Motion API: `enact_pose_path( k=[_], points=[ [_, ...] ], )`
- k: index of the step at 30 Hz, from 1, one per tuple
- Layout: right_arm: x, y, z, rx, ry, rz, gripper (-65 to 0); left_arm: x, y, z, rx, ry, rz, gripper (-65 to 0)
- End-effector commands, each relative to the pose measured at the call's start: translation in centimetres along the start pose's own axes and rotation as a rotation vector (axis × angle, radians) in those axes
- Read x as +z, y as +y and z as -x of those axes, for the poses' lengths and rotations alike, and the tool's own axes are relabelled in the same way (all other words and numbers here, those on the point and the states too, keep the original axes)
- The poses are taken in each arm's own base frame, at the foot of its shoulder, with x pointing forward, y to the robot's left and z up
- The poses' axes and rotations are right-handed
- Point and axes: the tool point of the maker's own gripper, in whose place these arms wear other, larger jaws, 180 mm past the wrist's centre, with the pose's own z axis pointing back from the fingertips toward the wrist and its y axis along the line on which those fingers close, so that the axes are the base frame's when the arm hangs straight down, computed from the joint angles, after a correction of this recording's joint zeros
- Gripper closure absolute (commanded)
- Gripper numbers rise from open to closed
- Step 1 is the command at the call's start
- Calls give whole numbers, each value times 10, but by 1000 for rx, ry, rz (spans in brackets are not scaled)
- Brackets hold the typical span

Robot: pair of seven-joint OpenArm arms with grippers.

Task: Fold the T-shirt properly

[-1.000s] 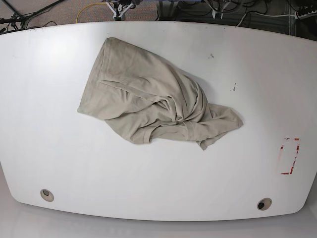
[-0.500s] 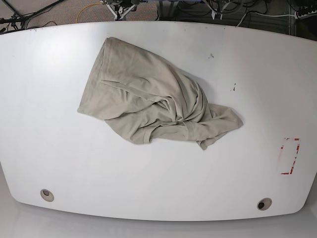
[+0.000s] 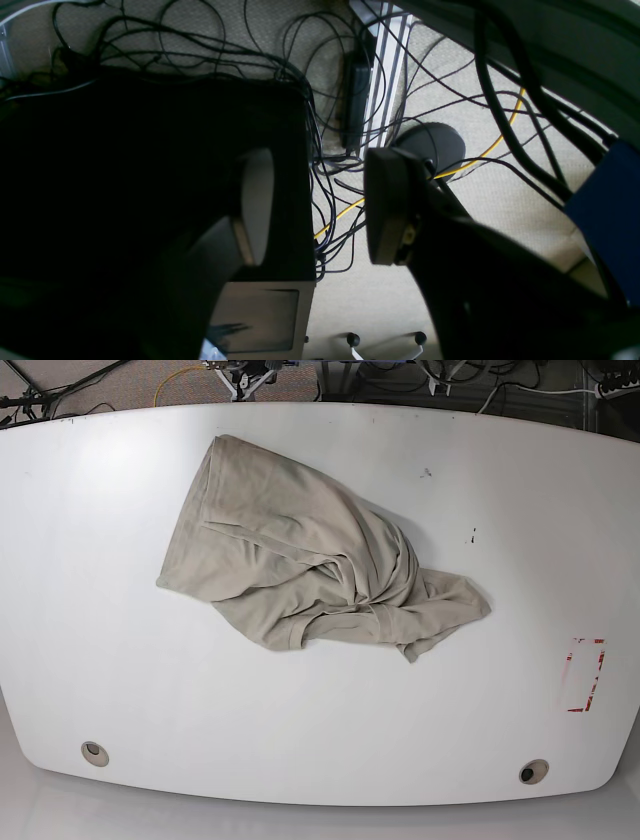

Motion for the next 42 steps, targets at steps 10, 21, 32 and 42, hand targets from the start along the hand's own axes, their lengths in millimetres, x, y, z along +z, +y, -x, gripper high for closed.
enact_pose_path(
  k=[10,21,32,42],
  points=[
    [1,-1,1,0,-2,-2,-79,0,1,0,0,-4,-3,-266],
    [2,-2,4,-2,3,3,-79,0,1,-5,-1,-15,-4,-271],
    [6,-10,0,10,-29,26,-139,0,2,-13,2,-42,-7,-275],
    [3,-7,-2,-3,-19,15,-119,0,2,-9,1,-28,-6,-274]
  ],
)
